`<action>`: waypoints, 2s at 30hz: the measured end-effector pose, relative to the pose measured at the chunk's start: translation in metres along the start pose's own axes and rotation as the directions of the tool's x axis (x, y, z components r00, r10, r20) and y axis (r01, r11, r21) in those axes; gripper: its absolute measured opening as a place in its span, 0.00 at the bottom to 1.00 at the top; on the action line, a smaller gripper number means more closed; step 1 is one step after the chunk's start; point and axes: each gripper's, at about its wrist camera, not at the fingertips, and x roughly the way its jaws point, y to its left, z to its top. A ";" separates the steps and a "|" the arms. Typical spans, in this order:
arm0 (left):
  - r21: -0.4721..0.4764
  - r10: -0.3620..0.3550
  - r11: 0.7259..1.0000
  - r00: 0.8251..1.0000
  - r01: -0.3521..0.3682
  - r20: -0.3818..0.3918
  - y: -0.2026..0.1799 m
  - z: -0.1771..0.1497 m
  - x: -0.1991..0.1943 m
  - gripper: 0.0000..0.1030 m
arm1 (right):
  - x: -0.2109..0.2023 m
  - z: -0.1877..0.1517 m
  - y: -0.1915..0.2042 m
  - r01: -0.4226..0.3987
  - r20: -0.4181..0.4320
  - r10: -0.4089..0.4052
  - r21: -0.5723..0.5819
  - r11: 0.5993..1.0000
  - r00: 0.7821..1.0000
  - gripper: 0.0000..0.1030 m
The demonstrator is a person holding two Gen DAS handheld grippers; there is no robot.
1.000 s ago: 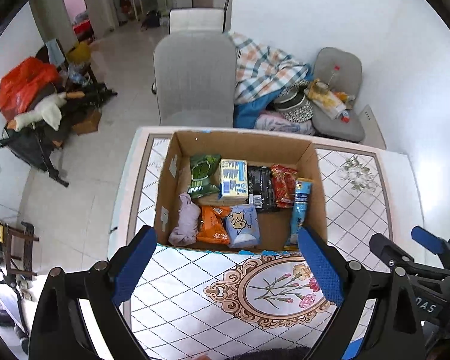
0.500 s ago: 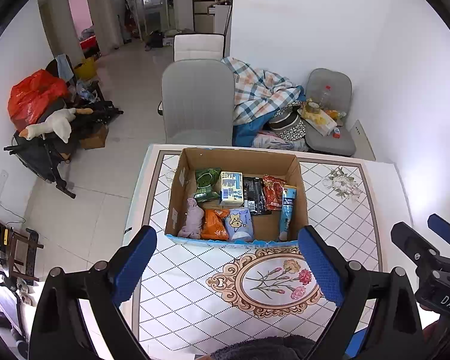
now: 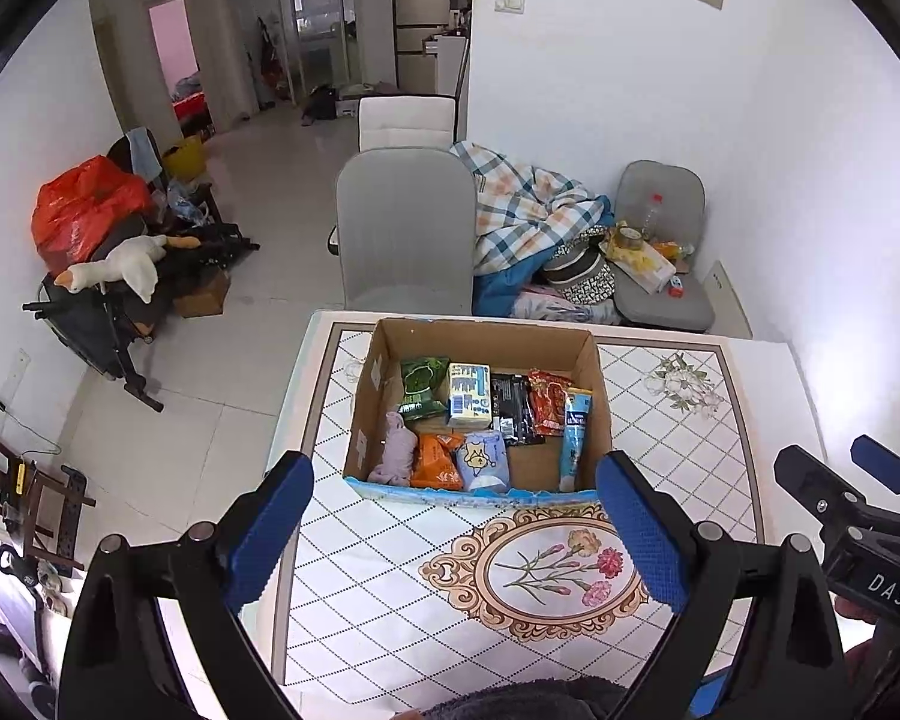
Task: Organize soft objects
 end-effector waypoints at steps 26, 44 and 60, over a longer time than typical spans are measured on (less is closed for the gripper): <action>-0.002 0.029 1.000 1.000 -0.029 -0.010 0.001 -0.008 0.001 0.94 | -0.001 -0.001 0.000 0.060 0.006 -0.060 -0.023 0.998 0.998 1.00; -0.006 0.027 1.000 1.000 -0.027 -0.015 0.004 -0.010 0.003 0.94 | -0.002 -0.001 0.002 0.068 0.013 -0.068 -0.021 0.997 0.998 1.00; -0.005 0.025 1.000 0.999 -0.025 -0.023 0.004 -0.011 0.002 0.94 | -0.003 -0.002 -0.002 0.070 0.011 -0.070 -0.029 0.997 0.997 1.00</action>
